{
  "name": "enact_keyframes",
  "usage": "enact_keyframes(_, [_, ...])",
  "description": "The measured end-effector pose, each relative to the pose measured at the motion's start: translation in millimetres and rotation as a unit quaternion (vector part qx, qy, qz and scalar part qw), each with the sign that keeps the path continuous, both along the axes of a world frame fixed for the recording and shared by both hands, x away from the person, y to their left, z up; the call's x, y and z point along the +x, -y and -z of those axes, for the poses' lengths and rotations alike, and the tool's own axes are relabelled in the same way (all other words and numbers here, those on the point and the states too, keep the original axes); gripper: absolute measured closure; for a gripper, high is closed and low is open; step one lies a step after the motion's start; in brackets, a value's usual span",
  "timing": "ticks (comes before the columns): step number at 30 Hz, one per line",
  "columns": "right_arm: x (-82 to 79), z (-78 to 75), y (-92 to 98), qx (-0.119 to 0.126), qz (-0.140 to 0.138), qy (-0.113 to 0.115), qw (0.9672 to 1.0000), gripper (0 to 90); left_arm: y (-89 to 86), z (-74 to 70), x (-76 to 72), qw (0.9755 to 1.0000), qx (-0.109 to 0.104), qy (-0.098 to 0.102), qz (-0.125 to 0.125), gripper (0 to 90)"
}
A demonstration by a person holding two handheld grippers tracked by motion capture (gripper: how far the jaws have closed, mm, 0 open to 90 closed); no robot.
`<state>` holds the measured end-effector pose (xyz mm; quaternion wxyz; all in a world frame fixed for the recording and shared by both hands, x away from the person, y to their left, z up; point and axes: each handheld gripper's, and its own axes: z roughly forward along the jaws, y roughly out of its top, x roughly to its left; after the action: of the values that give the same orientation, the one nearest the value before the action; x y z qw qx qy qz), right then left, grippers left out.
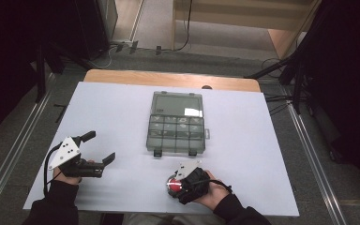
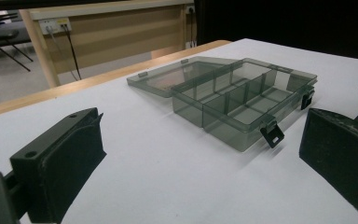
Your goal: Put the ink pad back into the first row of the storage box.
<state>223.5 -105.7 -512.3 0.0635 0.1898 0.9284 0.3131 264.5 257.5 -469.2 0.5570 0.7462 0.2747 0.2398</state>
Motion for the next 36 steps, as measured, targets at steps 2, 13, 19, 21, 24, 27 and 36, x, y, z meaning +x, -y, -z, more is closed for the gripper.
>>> enact_keyframes(2, [-0.1, -1.2, -1.4, -0.006, 0.002, 0.0, 1.0, 31.1, 0.0, 0.0, 0.0, 1.0, -0.001, 0.0, 0.0, 0.0])
enact_keyframes(13, [4.6, -20.9, -1.3, 0.003, 0.004, 0.011, 0.9999, 31.2, 0.4, 0.2, 0.0, 1.0, 0.001, 0.0, 0.001, 0.0])
enact_keyframes(19, [14.3, -38.3, -0.1, 0.023, 0.008, 0.019, 0.9995, 31.1, 0.0, 0.0, 0.0, 1.0, 0.0, -0.001, 0.001, 0.0])
enact_keyframes(21, [16.7, -42.1, 0.2, 0.021, 0.008, 0.023, 0.9995, 31.2, 0.3, 0.2, 0.1, 1.0, -0.001, 0.0, 0.002, 0.0])
enact_keyframes(24, [20.8, -46.6, 0.7, 0.026, 0.01, 0.027, 0.9992, 31.1, 0.8, 0.3, 0.0, 1.0, 0.001, -0.001, 0.003, 0.0])
enact_keyframes(27, [23.0, -48.8, 0.7, 0.027, 0.01, 0.032, 0.9991, 31.1, 1.0, 0.4, 0.0, 1.0, 0.001, -0.001, 0.003, 0.0])
enact_keyframes(36, [37.7, -56.7, 6.1, 0.041, 0.025, 0.039, 0.9981, 31.2, 0.1, -0.4, -0.4, 1.0, -0.004, 0.003, -0.003, 0.0])
